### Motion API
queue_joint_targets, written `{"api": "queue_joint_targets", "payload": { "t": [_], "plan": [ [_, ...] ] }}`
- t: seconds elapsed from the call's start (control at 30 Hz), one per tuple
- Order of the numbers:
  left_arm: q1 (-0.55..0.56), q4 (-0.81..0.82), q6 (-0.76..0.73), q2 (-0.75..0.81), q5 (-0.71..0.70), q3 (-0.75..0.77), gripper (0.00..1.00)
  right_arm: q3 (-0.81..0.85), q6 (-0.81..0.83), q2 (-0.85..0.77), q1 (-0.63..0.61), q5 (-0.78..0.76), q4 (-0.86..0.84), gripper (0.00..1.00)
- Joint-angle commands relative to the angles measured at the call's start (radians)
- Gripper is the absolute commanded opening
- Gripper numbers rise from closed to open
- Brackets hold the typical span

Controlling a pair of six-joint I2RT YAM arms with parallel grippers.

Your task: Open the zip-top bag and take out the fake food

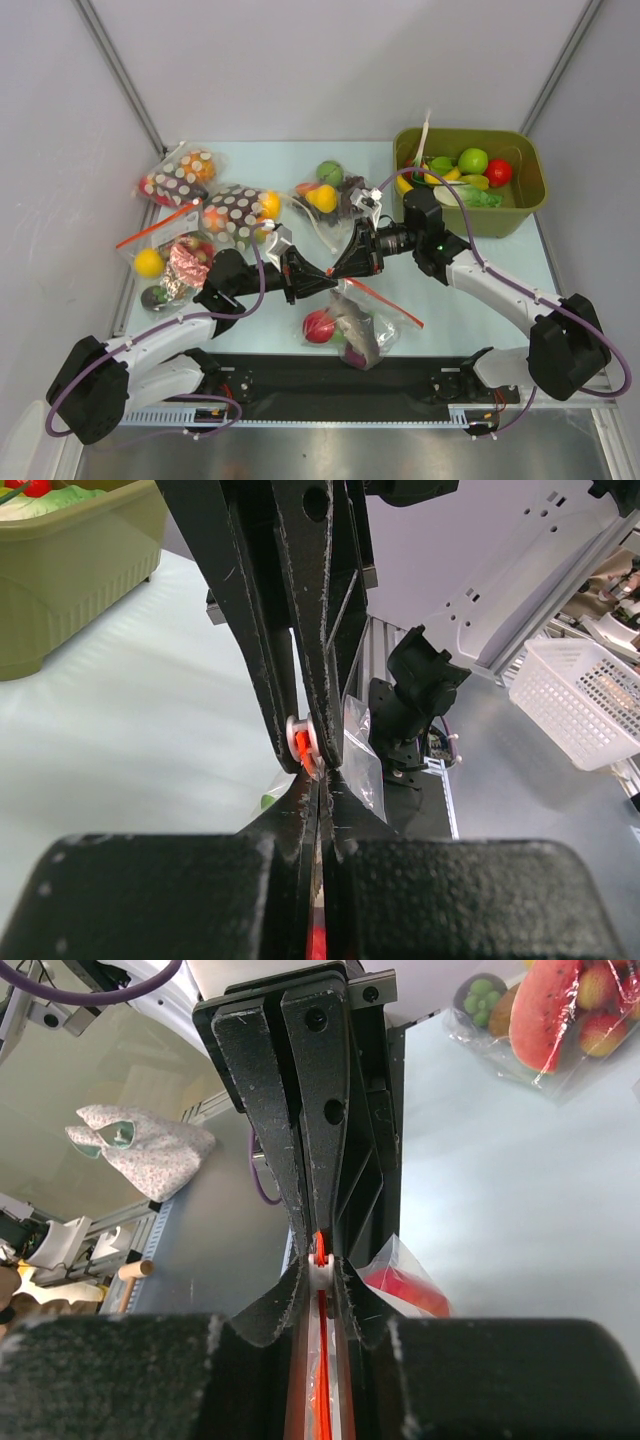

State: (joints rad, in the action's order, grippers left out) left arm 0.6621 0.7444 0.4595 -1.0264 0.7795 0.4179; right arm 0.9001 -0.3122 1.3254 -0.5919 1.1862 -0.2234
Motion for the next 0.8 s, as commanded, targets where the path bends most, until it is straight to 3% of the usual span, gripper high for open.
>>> {"api": "queue_joint_targets", "payload": {
  "t": [0.0, 0.4, 0.77],
  "plan": [
    [0.008, 0.013, -0.038, 0.015, -0.002, 0.019, 0.0, 0.04, -0.004, -0.008, 0.0, 0.02, -0.047, 0.14],
    [0.008, -0.008, -0.059, 0.02, -0.034, 0.007, 0.0, 0.034, -0.028, -0.032, 0.021, 0.044, -0.074, 0.06],
    [0.008, -0.119, -0.125, 0.1, -0.18, 0.009, 0.0, -0.012, 0.022, -0.084, 0.049, 0.056, 0.022, 0.0]
  ]
}}
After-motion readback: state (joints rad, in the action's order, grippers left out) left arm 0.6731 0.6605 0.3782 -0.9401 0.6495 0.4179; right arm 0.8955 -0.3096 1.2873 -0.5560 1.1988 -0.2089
